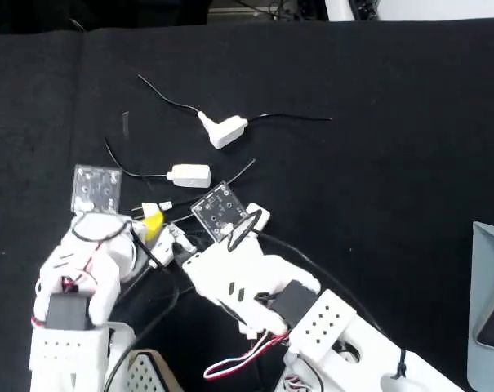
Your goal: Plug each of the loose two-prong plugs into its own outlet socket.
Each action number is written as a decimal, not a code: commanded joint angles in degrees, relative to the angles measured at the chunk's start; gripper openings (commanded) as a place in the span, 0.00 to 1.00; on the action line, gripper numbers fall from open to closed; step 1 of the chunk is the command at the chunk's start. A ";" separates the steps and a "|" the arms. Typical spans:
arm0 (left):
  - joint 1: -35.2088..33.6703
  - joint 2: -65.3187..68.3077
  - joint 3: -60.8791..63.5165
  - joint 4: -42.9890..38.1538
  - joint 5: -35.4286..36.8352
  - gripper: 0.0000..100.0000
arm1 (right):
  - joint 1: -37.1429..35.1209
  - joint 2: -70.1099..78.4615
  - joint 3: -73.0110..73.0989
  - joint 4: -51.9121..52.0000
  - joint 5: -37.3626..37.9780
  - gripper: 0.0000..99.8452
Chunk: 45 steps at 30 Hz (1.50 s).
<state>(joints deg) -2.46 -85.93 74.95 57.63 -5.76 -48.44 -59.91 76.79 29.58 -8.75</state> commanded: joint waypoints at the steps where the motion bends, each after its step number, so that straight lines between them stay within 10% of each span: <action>1: 6.55 -8.97 -2.07 5.63 0.53 0.28 | -0.97 -0.92 -2.77 0.00 0.53 0.01; 14: 7.69 -18.02 -1.71 12.13 -0.88 0.28 | -0.53 -0.75 -1.89 -0.70 1.76 0.01; 25: -11.47 -18.11 4.26 6.95 4.13 0.28 | 1.05 11.47 0.13 -21.89 13.01 0.01; 45: -13.58 -18.11 7.34 5.27 4.13 0.28 | 4.75 43.21 -3.21 -49.58 22.07 0.01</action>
<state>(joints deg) -15.56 -103.69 82.51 64.13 -2.07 -44.31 -17.10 76.44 -18.95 13.49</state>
